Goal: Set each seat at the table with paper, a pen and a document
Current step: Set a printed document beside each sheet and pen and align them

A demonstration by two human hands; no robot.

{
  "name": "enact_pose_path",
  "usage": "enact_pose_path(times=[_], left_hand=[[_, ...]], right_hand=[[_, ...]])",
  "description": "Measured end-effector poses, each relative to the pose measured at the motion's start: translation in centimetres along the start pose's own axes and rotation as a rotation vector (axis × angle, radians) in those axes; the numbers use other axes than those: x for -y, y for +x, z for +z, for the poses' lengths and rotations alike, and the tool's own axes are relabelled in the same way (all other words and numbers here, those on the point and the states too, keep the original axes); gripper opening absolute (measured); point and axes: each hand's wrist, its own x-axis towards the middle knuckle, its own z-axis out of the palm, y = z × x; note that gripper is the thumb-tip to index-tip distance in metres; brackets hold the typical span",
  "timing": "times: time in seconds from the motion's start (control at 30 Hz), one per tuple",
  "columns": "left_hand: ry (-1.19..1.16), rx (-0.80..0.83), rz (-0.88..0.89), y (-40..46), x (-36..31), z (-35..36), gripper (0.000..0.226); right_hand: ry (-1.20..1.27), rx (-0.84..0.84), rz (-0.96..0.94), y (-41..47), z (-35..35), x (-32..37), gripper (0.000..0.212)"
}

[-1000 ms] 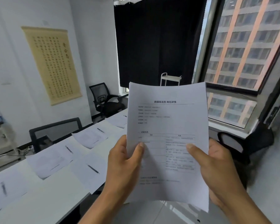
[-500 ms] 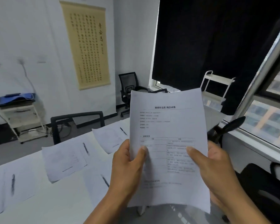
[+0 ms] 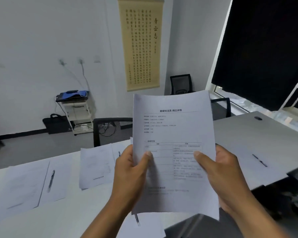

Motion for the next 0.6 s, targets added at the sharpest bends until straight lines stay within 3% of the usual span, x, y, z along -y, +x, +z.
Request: enact_pose_path(times=[0.27,0.6], left_hand=[[0.022,-0.162,-0.132,3.8,1.3,2.1,0.013],[0.104,-0.311,-0.398,2.8,10.2,-0.5,0.011]], right_hand=[[-0.01,0.212,0.003,8.7,0.3,-2.5,0.014],[-0.163,0.409,0.164,11.9,5.5,-12.5,0.011]])
